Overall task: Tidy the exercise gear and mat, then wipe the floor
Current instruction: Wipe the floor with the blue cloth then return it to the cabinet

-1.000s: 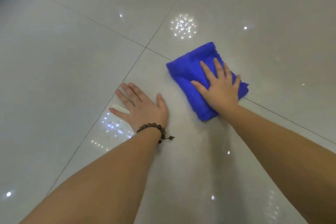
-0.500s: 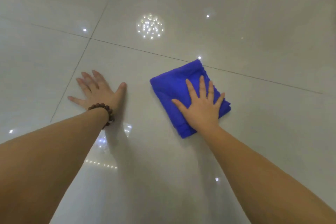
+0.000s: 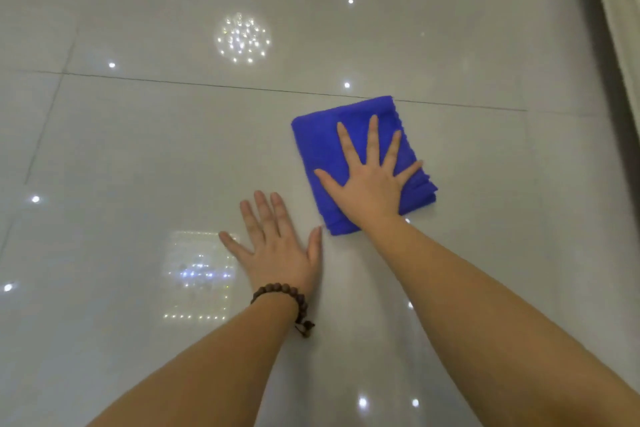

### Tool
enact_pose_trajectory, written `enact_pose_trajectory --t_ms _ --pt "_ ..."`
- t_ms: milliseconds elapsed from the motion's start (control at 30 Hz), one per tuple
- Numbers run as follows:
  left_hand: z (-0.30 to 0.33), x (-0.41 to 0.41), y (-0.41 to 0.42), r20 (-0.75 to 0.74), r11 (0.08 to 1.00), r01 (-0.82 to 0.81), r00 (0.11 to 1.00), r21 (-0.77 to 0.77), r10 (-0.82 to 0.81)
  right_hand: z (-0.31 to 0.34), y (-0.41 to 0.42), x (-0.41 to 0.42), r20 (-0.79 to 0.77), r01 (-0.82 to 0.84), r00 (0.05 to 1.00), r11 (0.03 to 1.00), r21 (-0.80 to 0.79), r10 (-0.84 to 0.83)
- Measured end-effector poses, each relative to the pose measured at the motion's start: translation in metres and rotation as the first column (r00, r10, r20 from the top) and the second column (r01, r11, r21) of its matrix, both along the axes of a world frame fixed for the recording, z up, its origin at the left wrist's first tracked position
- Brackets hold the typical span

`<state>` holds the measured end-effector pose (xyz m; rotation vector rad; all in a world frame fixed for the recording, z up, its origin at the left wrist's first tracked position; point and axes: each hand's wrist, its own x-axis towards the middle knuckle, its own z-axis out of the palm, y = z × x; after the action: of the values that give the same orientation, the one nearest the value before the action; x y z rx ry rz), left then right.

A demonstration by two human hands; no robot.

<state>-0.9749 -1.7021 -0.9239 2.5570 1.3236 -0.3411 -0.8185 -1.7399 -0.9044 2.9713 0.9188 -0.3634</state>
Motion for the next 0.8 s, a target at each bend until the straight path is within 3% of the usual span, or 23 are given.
enact_pose_trajectory --t_ms 67,167,300,367,433,500,567,633,733,800 --pt "-0.001 -0.001 -0.001 0.000 1.000 0.000 1.000 0.009 0.000 -0.001 -0.042 0.047 0.032 0.076 0.997 0.997 -0.024 -0.075" --pt "0.003 0.000 -0.003 -0.015 1.000 0.006 1.000 0.009 -0.006 0.001 -0.118 0.119 0.065 0.376 0.926 0.924 -0.074 -0.372" --pt "0.005 0.000 -0.003 -0.037 1.000 0.001 0.999 0.010 -0.001 0.008 -0.120 0.136 -0.065 0.580 0.813 0.815 0.002 -0.578" --pt "0.005 0.000 -0.004 -0.023 1.000 0.002 1.000 0.017 -0.002 0.005 -0.084 0.113 -0.056 0.481 0.875 0.877 -0.007 -0.481" --pt "0.003 0.000 -0.003 -0.022 1.000 0.005 1.000 0.027 -0.004 0.000 -0.049 0.080 -0.009 0.229 0.973 0.973 -0.025 -0.229" --pt "0.003 -0.001 -0.003 -0.032 1.000 0.007 0.999 0.028 -0.006 -0.001 -0.039 0.062 -0.005 -0.019 1.000 0.999 -0.040 0.019" --pt "0.003 -0.001 -0.003 -0.037 0.999 0.009 0.999 0.031 -0.008 0.000 -0.067 0.079 0.010 -0.075 0.997 0.996 -0.048 0.075" --pt "0.004 -0.001 -0.004 -0.042 0.999 0.011 0.999 0.035 -0.009 0.001 -0.124 0.113 0.014 0.189 0.982 0.980 -0.062 -0.188" --pt "0.005 0.000 -0.005 -0.032 0.999 0.009 0.999 0.034 -0.008 0.010 -0.183 0.138 -0.058 0.648 0.757 0.759 -0.058 -0.651" --pt "0.005 0.000 -0.004 -0.029 1.000 0.000 1.000 0.030 0.001 0.009 -0.159 0.112 -0.032 0.652 0.757 0.757 -0.038 -0.653"
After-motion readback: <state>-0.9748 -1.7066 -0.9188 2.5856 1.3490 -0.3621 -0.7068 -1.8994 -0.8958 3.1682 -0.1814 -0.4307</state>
